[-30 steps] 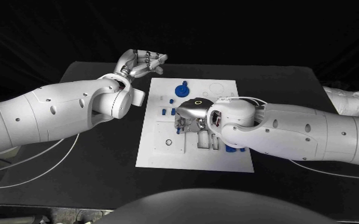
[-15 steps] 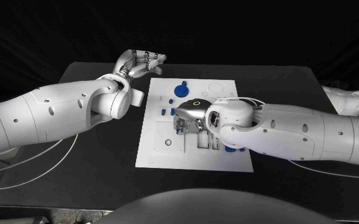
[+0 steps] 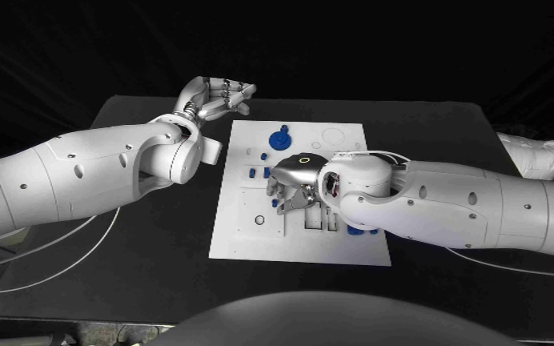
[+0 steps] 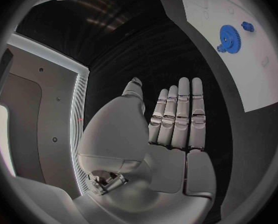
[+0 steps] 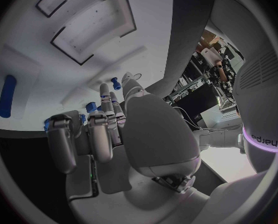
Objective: Assemble the parts on the task board
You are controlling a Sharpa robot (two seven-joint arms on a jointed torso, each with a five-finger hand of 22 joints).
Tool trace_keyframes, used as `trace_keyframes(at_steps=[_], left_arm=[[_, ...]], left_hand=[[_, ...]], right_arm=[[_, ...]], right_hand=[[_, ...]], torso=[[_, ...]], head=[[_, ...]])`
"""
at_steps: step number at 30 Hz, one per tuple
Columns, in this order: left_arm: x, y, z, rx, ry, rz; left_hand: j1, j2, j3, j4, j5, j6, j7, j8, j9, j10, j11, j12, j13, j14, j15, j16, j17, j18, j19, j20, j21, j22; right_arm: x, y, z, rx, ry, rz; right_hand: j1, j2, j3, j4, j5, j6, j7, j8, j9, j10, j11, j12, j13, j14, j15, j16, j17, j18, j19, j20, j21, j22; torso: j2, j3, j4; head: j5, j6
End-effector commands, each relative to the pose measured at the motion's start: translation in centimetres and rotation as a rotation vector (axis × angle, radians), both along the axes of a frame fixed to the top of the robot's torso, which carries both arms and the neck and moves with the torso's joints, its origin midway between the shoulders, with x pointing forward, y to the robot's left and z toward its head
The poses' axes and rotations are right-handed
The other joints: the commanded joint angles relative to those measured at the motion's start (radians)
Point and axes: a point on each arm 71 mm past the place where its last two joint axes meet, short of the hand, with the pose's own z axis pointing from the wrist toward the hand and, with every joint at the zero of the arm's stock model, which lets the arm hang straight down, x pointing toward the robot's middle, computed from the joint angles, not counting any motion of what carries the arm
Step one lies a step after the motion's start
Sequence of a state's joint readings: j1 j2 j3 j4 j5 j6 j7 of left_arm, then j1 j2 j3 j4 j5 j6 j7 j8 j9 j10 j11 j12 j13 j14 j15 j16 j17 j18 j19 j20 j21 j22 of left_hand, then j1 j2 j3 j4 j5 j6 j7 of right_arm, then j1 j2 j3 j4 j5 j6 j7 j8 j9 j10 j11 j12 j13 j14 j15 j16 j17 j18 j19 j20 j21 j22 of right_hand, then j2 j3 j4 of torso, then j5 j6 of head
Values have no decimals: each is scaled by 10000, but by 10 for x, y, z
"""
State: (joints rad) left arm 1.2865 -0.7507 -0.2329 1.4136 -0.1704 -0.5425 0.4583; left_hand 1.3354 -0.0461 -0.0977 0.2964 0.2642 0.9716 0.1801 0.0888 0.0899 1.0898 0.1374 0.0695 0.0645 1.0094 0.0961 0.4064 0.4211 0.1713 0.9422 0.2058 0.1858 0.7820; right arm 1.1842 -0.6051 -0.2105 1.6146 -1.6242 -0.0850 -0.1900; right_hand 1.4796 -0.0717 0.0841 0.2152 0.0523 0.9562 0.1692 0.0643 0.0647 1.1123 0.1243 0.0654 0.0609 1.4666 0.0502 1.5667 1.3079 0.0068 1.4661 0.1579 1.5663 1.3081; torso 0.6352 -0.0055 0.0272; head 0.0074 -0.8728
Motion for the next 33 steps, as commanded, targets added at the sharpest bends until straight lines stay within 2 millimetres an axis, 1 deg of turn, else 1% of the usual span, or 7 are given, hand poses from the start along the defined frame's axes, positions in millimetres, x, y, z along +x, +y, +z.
trace_keyframes(at_steps=[1, 9, 16, 23, 25, 29, 33], left_arm=[[0, -2, 1, -103, -40, -166], [0, -3, 1, -97, -35, -175], [1, -4, 0, -90, -27, -186], [3, -5, 0, -66, -43, -167], [4, -6, 0, -65, -49, -174], [4, -7, 0, -68, -53, -191], [4, -7, 0, -67, -55, -201]], left_hand=[[-33, 88, 29, -34, 43, -54, -8, 68, 15, -67, -32, 19, 9, -83, -11, -44, -9, 113, 58, 32, -60, -10], [-33, 88, 29, -34, 43, -54, -8, 68, 15, -67, -32, 19, 9, -83, -11, -44, -9, 113, 58, 32, -60, -10], [-19, 108, 22, -35, 49, -60, -7, 69, 15, -71, -31, 20, 9, -88, -9, -43, -19, 113, 60, 34, -76, -28], [-17, 111, 18, -34, 50, -61, -7, 70, 15, -72, -30, 21, 9, -90, -9, -43, -21, 113, 61, 35, -80, -33], [-17, 111, 18, -34, 50, -61, -7, 70, 15, -72, -30, 21, 9, -90, -9, -43, -21, 113, 61, 35, -80, -33], [-17, 112, 17, -34, 51, -62, -7, 70, 15, -72, -30, 21, 9, -90, -8, -43, -22, 113, 62, 35, -82, -35], [-15, 114, 15, -34, 51, -63, -6, 71, 15, -72, -30, 21, 9, -91, -8, -43, -24, 113, 62, 35, -84, -37]], right_arm=[[1, -2, 2, 238, -234, -177], [4, -15, 13, 1571, -608, -857], [14, -46, 45, 2589, -335, -1745], [20, -86, 70, 2018, -351, -2462], [20, -97, 71, 1603, -335, -2650], [19, -110, 67, 838, -314, -2872], [16, -120, 61, 224, -348, -3074]], right_hand=[[-129, 9, -73, 18, -25, -70, 24, -2, 20, -74, -8, -8, 17, 1042, 102, 41, 2629, -68, 1047, 68, 45, 2627], [-238, 111, -92, 13, -23, 72, 102, 82, 69, -68, 39, 34, 29, 1042, 143, 41, 2629, -68, 1047, 118, 45, 2627], [-257, 312, -35, 0, -19, 220, 130, 131, 99, -95, 64, 35, 25, 1042, 167, 41, 2629, -68, 1047, 153, 45, 2627], [-180, 527, 35, -83, -33, -100, 120, -14, 33, -436, 91, -23, 10, 1042, 201, 41, 2629, -68, 1047, 198, 45, 2627], [-156, 554, 37, -102, -39, -168, 108, -18, 25, -535, 89, -29, 9, 1042, 197, 41, 2629, -68, 1047, 198, 45, 2627], [-162, 565, 6, -109, -43, -280, 94, -20, 16, -726, 75, -39, 7, 1042, 178, 41, 2629, -68, 1047, 189, 45, 2627], [-172, 551, -18, -114, -44, -304, 89, -13, 18, -784, 71, -35, 9, 1042, 170, 41, 2629, -68, 1047, 183, 45, 2627]], torso=[[0, 6, 2], [-6, 4, -7], [-11, -2, -8], [-14, -4, -17], [-7, -2, -20], [7, 17, -44], [-12, 4, -10]], head=[[0, 2], [6, 2], [-82, 2], [-333, 13], [-457, 35], [-580, 54], [-683, 55]])
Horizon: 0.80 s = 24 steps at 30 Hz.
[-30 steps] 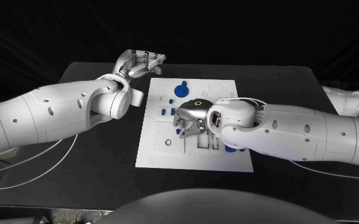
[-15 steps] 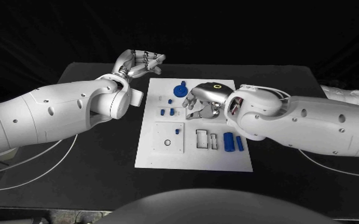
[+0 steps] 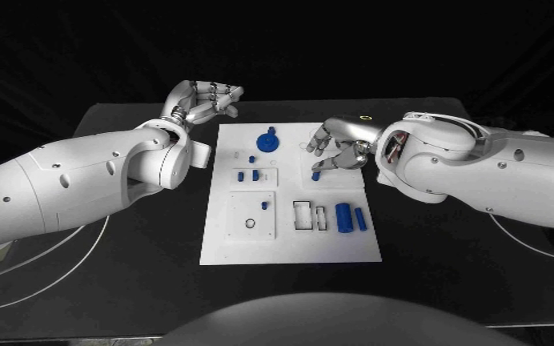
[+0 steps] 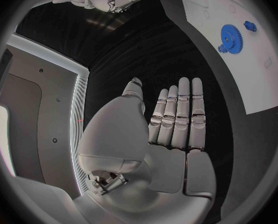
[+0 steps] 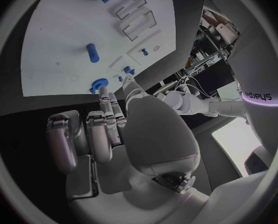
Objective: Assemble the parts on the task board
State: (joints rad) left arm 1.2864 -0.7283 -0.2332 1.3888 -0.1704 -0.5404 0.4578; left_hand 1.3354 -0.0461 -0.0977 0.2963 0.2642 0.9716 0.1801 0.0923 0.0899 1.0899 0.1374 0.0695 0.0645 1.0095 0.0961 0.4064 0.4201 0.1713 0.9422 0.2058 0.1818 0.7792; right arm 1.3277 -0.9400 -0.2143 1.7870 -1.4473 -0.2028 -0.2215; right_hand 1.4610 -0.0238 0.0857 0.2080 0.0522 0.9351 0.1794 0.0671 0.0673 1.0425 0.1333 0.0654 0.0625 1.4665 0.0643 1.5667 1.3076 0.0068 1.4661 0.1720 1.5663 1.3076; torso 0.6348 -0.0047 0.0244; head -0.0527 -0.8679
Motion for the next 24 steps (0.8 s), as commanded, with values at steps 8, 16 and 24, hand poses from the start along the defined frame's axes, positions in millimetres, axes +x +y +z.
trace_keyframes(at_steps=[8, 16, 24], left_arm=[[0, -2, 0, -99, -24, -169], [-1, 0, 0, -94, -22, -132], [-2, 2, 0, -95, -18, -105]], left_hand=[[-15, 114, 15, -34, 51, -63, -6, 36, 16, -72, -29, 21, 9, -91, -8, -43, -13, 113, 62, 35, -44, -9], [-15, 114, 15, -34, 51, -63, -6, 36, 16, -72, -29, 21, 9, -91, -8, -43, -13, 113, 62, 35, -44, -9], [-15, 114, 15, -34, 51, -63, -6, 36, 16, -72, -29, 21, 9, -91, -8, -43, -13, 113, 62, 35, -44, -9]], right_arm=[[0, -10, -16, -1548, 129, -338], [6, -1, -34, -1971, 35, -388], [10, 8, -44, -2304, 91, -332]], right_hand=[[12, 65, -42, -46, -43, -100, -21, -40, -8, -98, -20, -32, -6, 1043, 27, 41, 2632, -68, 1047, 40, 45, 2631], [56, 64, -41, -94, -40, -154, -42, -44, -10, -128, -20, -15, 1, 1043, 27, 41, 2632, -68, 1047, 36, 45, 2631], [193, 162, 26, -217, -36, -187, -136, -8, 6, -41, -70, 72, 24, 1043, -8, 41, 2632, -68, 1047, 15, 45, 2631]], torso=[[0, -3, 42], [15, -5, 48], [14, -4, 24]], head=[[-143, 51], [-85, 87], [-28, 60]])
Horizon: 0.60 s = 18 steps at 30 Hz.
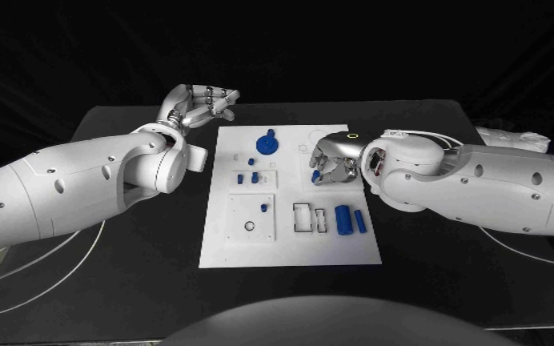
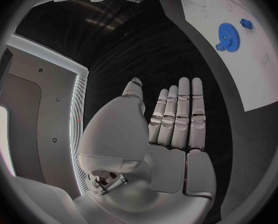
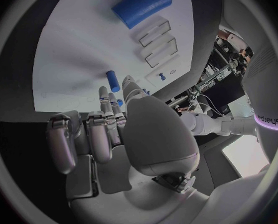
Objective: Assemble the parts on the task board
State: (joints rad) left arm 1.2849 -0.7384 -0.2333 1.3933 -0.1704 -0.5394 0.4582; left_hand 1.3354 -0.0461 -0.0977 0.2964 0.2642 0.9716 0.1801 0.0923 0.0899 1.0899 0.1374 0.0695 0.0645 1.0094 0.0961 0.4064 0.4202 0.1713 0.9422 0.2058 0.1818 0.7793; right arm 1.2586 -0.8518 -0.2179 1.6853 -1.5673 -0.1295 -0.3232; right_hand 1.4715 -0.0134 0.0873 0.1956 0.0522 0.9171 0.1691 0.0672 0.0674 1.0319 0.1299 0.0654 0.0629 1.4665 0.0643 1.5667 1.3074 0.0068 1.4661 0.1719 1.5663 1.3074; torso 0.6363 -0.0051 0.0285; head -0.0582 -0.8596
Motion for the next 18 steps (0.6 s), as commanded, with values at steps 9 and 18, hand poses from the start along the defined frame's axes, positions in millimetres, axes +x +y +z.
trace_keyframes(at_steps=[9, 18], left_arm=[[-2, -2, 1, -110, -33, -161], [-2, -2, 1, -110, -26, -157]], left_hand=[[-15, 114, 15, -34, 51, -63, -7, 36, 16, -72, -29, 21, 9, -91, -8, -43, -15, 114, 62, 35, -45, -11], [-15, 114, 15, -34, 51, -63, -7, 36, 16, -72, -29, 21, 9, -91, -8, -43, -15, 114, 62, 35, -45, -11]], right_arm=[[3, 4, -7, -744, -59, 36], [3, 5, -10, -910, 34, 8]], right_hand=[[366, 278, 263, -234, -23, 503, -257, 200, 89, 529, -293, 215, 8, 1043, -293, 41, 2634, -68, 1047, -206, 45, 2634], [430, 310, 440, -207, -22, 927, -387, 318, 124, 898, -454, 230, -8, 1043, -501, 41, 2634, -68, 1047, -428, 45, 2634]], torso=[[-9, -2, -11], [-13, 0, -11]], head=[[25, -45], [42, -65]])
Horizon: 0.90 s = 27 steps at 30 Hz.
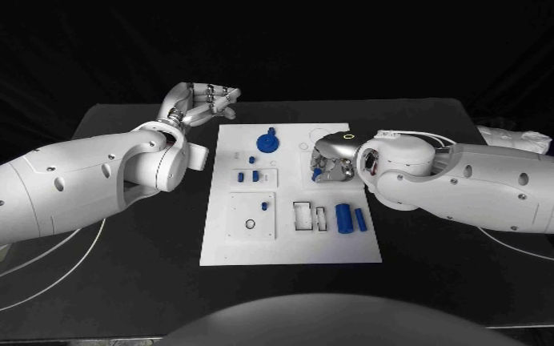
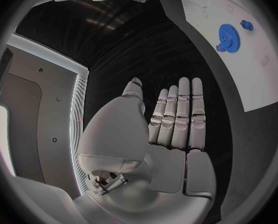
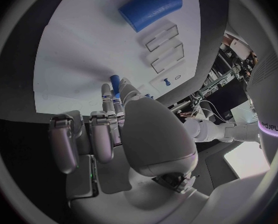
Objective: Assemble the parts on the task board
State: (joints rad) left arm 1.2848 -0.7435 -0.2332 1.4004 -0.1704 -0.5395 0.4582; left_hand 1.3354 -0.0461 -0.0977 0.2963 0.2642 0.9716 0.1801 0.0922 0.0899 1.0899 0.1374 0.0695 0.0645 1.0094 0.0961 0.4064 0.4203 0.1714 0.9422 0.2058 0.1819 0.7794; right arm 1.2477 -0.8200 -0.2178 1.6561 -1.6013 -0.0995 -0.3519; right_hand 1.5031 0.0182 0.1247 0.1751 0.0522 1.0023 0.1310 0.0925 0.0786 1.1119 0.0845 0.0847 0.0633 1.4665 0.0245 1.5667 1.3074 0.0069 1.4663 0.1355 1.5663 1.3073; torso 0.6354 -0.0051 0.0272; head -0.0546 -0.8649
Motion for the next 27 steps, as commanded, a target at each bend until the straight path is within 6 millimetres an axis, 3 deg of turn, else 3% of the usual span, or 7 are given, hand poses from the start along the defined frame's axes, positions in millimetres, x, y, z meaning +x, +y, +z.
trace_keyframes(at_steps=[1, 12, 27], left_arm=[[-1, -2, 1, -94, -37, -140], [-1, -2, 1, -91, -41, -131], [0, -1, 1, -81, -40, -115]], left_hand=[[-15, 114, 15, -34, 51, -63, -6, 36, 16, -73, -29, 21, 10, -91, -8, -43, -15, 113, 62, 35, -45, -12], [-15, 114, 15, -34, 51, -63, -6, 36, 16, -73, -29, 21, 10, -91, -8, -43, -15, 113, 62, 35, -45, -12], [6, 134, -5, -36, 61, -69, -6, 42, 17, -77, -28, 25, 10, -98, -6, -39, -32, 114, 71, 38, -70, -43]], right_arm=[[0, 0, -2, -371, 46, 20], [-1, 1, -2, -184, 22, 123], [-1, -3, 4, 733, -290, -79]], right_hand=[[112, -5, 76, 7, -22, 107, -17, 72, 14, 129, -11, 35, -12, 1043, -116, 41, 2634, -69, 1045, -78, 45, 2635], [180, 282, 407, 97, -25, 810, -241, 303, 108, 739, -234, 57, -17, 1043, -332, 41, 2634, -69, 1045, -291, 45, 2635], [250, 349, 541, 68, -19, 950, -272, 329, 128, 877, -266, 0, -22, 1043, -378, 41, 2634, -69, 1045, -349, 45, 2635]], torso=[[-1, 0, 0], [-1, -2, 4], [-11, 1, 4]], head=[[8, -11], [-7, -8], [31, 48]])
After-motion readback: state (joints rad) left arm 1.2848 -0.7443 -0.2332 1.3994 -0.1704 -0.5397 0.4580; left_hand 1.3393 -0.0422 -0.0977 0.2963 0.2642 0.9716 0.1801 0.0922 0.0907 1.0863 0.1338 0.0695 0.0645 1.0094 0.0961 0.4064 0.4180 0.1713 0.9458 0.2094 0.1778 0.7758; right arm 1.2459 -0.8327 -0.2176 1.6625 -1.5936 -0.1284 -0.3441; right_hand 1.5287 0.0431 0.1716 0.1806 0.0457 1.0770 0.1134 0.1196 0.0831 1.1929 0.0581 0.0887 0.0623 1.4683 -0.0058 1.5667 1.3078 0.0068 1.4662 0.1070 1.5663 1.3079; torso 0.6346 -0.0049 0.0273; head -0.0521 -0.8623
